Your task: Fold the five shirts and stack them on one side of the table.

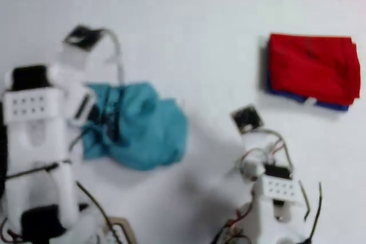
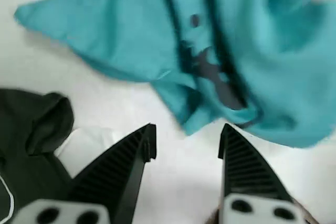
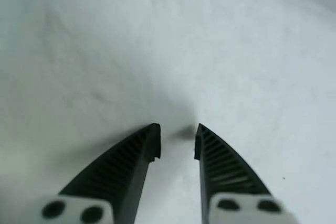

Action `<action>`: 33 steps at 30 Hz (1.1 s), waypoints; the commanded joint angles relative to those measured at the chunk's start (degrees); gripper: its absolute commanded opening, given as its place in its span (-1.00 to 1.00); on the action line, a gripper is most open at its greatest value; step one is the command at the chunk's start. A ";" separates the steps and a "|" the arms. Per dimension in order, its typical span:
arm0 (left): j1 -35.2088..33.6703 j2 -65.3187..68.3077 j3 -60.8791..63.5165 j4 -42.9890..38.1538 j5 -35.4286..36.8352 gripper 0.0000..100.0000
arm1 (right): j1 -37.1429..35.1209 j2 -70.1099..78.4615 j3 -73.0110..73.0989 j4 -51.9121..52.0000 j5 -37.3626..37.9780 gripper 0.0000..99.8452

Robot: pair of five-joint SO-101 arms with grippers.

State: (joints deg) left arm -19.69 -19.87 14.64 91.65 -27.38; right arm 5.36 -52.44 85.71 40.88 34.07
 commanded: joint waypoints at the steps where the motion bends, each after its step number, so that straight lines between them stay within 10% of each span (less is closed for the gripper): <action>1: -4.48 -1.67 6.90 -10.81 -1.14 -0.57 | 0.66 -1.54 -0.26 -1.01 -0.44 -0.77; 13: 7.12 -1.58 29.32 -25.76 -2.37 -0.57 | 0.75 -1.54 -0.26 -1.01 -0.44 -0.77; 18: 9.93 -2.20 30.46 -22.07 -4.22 -0.98 | 0.84 -1.54 -0.70 -1.01 -0.44 -0.77; 33: -0.62 -13.45 5.58 -0.18 -3.87 -0.95 | -4.35 -1.01 -26.02 18.07 -1.41 -0.76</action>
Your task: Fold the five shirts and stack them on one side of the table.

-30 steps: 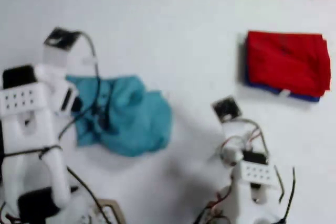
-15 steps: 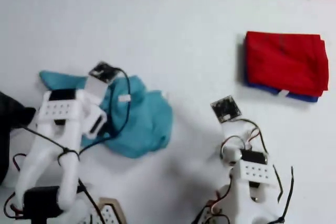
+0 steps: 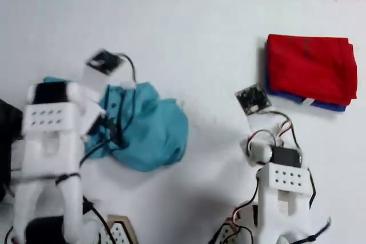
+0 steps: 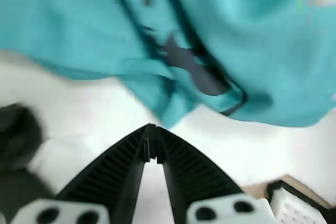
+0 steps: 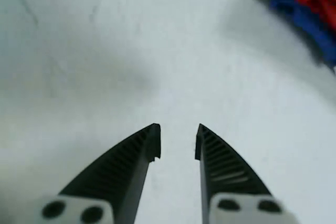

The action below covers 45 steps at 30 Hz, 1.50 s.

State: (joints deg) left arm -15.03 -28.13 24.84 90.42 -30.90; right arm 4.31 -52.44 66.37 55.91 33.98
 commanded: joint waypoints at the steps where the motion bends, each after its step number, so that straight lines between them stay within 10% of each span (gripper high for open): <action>1: -7.82 -6.33 -4.97 0.88 -0.44 -0.95 | -5.58 -0.92 -8.35 3.91 -2.90 -0.76; 11: -29.89 -8.18 -4.53 -0.79 -1.76 -0.67 | -30.11 12.18 -25.85 5.85 -14.42 -0.44; 24: -34.20 -8.18 -4.62 -0.79 -6.95 -0.66 | -49.98 49.36 -48.35 5.76 -18.73 -0.38; 32: -33.93 -8.18 -4.53 -1.76 -6.59 -0.66 | -48.66 67.91 -51.34 6.02 -18.20 -0.41; 37: -33.85 -8.18 -4.44 -4.40 -6.42 -0.66 | -42.15 71.25 -51.16 9.63 -18.29 -0.97; 45: -28.40 -8.09 6.02 -8.79 -6.42 -0.66 | -26.42 62.46 -50.99 18.24 -14.15 -0.96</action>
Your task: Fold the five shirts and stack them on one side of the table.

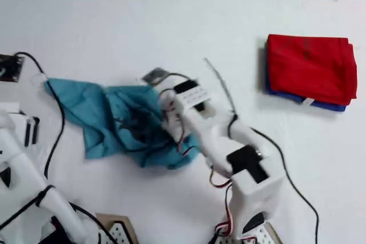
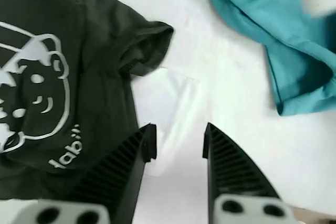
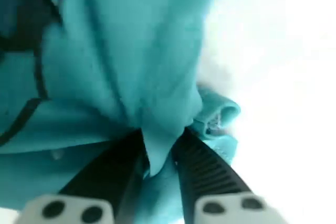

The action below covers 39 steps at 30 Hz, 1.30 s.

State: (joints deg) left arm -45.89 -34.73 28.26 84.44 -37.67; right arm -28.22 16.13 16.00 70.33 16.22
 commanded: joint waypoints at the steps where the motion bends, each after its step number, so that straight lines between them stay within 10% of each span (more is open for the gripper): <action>1: 3.08 -1.49 4.00 -3.78 0.35 -0.66 | 8.13 -8.57 -0.62 5.05 5.98 -0.96; 12: 8.09 -1.49 7.16 -5.71 1.58 -0.66 | 26.77 -34.51 0.44 13.93 23.74 -0.96; 26: 27.96 5.01 4.70 -5.27 15.03 -0.66 | 26.95 -51.30 20.48 17.71 28.66 -0.96; 39: 47.91 45.54 -42.95 11.43 23.91 -0.66 | 30.90 -86.55 43.69 18.42 39.30 -0.79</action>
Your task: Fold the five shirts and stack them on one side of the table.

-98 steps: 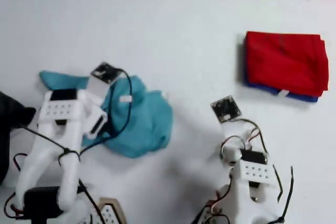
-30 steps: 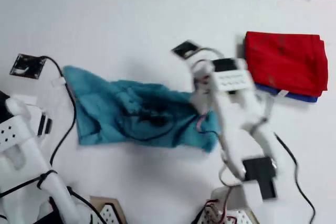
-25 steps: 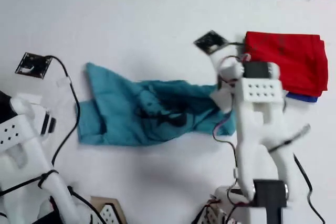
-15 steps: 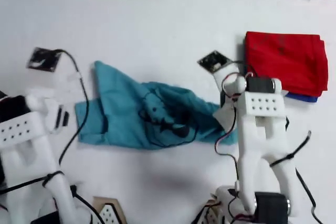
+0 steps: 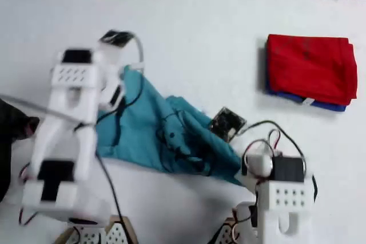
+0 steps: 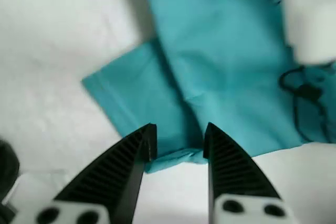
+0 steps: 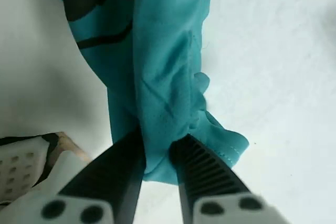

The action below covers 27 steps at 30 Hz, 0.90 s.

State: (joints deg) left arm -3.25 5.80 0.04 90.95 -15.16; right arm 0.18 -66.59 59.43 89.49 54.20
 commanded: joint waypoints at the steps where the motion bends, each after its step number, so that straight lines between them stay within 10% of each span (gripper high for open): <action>1: 7.38 7.47 -19.12 6.86 1.85 -0.66 | 3.82 -3.91 0.26 -0.75 1.05 -0.67; 6: 15.38 19.25 -33.71 11.25 5.01 -0.66 | 10.68 -4.62 0.26 -1.19 -0.62 -0.10; 16: 27.52 36.92 -43.47 11.16 9.05 -0.66 | 24.75 -6.99 3.60 -14.55 -10.37 -0.09; 27: 24.53 46.24 -35.91 11.52 2.73 -0.92 | 28.09 -5.32 13.27 -27.47 -8.00 -0.09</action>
State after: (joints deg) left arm 23.56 52.22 -41.45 101.23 -9.54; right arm 26.81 -72.84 72.62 65.67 45.67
